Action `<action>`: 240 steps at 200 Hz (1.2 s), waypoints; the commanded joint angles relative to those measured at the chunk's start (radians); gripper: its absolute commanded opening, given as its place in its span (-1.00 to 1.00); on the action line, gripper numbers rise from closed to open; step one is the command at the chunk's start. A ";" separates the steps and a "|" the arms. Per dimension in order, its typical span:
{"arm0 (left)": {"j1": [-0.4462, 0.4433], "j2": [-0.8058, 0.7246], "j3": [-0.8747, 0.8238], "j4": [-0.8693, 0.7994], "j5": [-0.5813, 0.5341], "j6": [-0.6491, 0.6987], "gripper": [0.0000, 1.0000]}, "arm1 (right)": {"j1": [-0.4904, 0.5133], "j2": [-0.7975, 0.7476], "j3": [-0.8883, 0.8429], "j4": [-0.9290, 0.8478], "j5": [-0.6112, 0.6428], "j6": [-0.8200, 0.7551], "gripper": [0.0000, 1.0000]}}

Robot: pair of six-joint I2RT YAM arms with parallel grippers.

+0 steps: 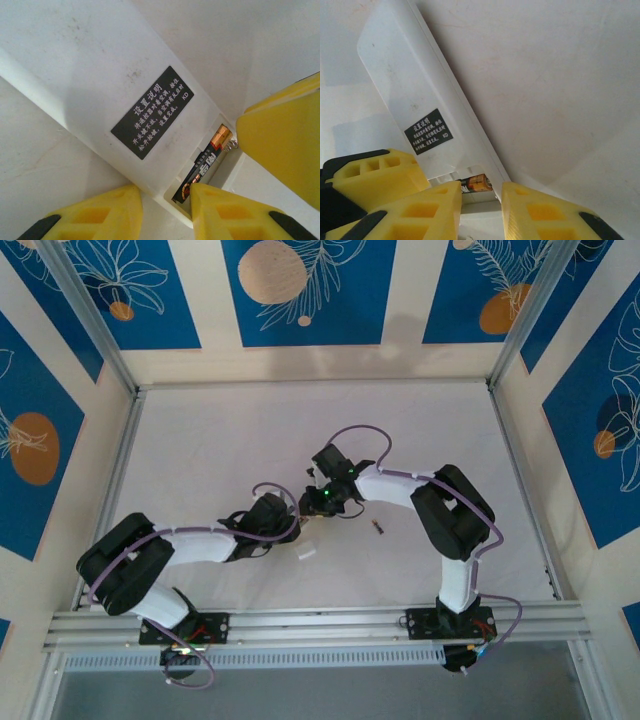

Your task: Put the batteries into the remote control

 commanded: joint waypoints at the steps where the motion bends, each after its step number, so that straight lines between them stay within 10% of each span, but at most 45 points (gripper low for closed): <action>1: -0.004 0.061 -0.041 -0.067 0.004 0.005 -0.35 | -0.005 0.028 -0.016 -0.012 -0.032 -0.024 -0.42; 117: -0.004 0.059 -0.037 -0.071 0.009 0.005 -0.35 | 0.004 0.097 -0.016 -0.041 -0.016 -0.041 -0.45; 171: -0.005 0.014 -0.031 -0.099 -0.001 0.007 -0.32 | -0.022 -0.028 0.008 -0.027 -0.026 -0.033 -0.08; 240: 0.009 -0.163 0.007 -0.224 -0.032 0.032 0.32 | -0.059 -0.116 -0.025 -0.009 -0.010 0.004 -0.04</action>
